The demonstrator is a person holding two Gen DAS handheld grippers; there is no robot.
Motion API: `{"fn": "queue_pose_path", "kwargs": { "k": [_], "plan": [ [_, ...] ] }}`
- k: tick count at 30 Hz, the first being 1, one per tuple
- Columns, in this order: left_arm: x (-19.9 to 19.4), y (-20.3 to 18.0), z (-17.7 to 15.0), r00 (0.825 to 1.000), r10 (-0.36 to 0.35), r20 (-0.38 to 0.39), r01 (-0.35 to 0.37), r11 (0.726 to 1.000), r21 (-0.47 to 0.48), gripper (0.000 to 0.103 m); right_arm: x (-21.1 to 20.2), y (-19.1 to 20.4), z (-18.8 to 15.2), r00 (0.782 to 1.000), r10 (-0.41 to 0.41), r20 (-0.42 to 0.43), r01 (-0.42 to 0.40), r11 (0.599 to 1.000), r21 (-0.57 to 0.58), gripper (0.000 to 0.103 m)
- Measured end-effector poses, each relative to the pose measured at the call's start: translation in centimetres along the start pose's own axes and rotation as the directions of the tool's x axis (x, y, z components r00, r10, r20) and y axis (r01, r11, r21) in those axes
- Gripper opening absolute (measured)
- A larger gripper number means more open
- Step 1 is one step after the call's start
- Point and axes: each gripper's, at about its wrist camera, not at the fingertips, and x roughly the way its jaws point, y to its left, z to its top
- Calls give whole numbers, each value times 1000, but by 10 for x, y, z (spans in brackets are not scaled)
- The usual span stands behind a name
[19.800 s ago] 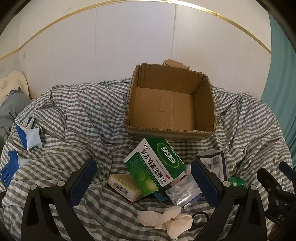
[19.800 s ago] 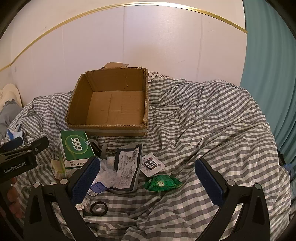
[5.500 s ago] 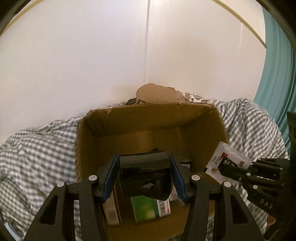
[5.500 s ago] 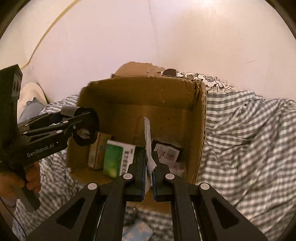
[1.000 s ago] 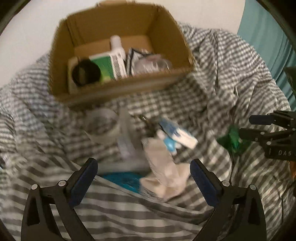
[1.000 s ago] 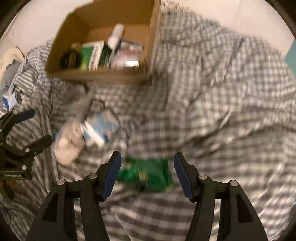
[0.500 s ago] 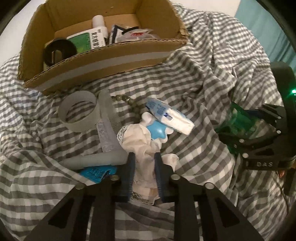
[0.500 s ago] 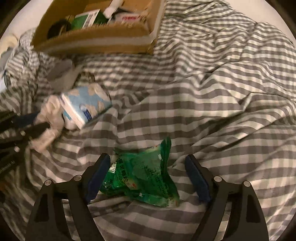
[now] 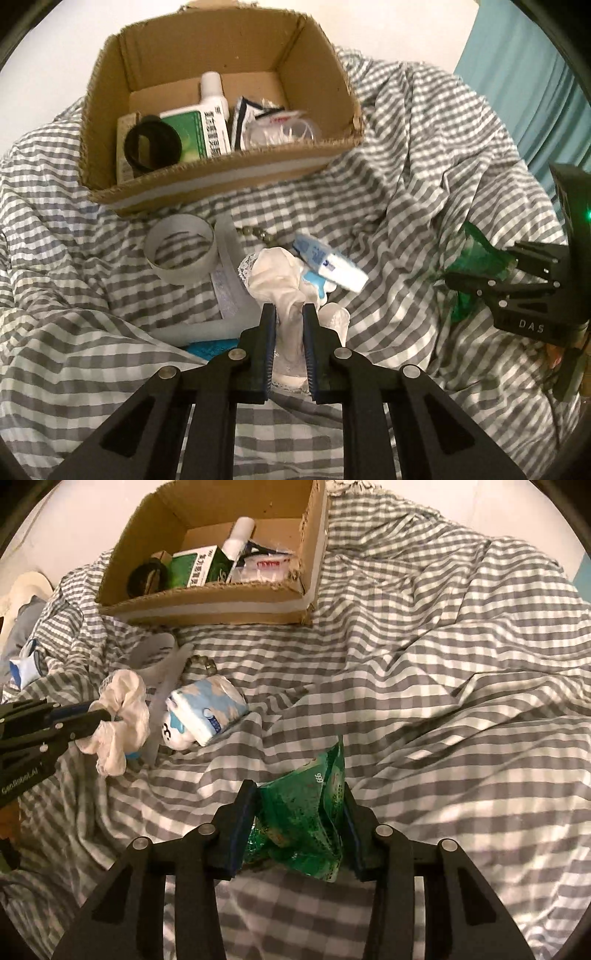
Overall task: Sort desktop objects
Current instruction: 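Grasp the white cloth with the left tool while the right tool grasps the green packet, then carry the white cloth with the left tool while the right tool carries the green packet to the box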
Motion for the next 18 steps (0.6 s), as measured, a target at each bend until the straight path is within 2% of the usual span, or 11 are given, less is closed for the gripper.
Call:
{"fn": "queue_pose_path", "kwargs": {
  "k": [9, 11, 18],
  "plan": [
    [-34, 10, 25, 995, 8, 100, -6, 1000, -16, 15, -35, 10, 20, 993, 84, 83, -86, 996, 20, 42],
    [-39, 14, 36, 992, 14, 124, -11, 1000, -25, 15, -42, 13, 32, 986, 119, 118, -124, 992, 31, 42],
    [-51, 34, 83, 979, 56, 197, -50, 998, -36, 15, -53, 39, 90, 968, 153, 200, -150, 988, -31, 42]
  ]
}}
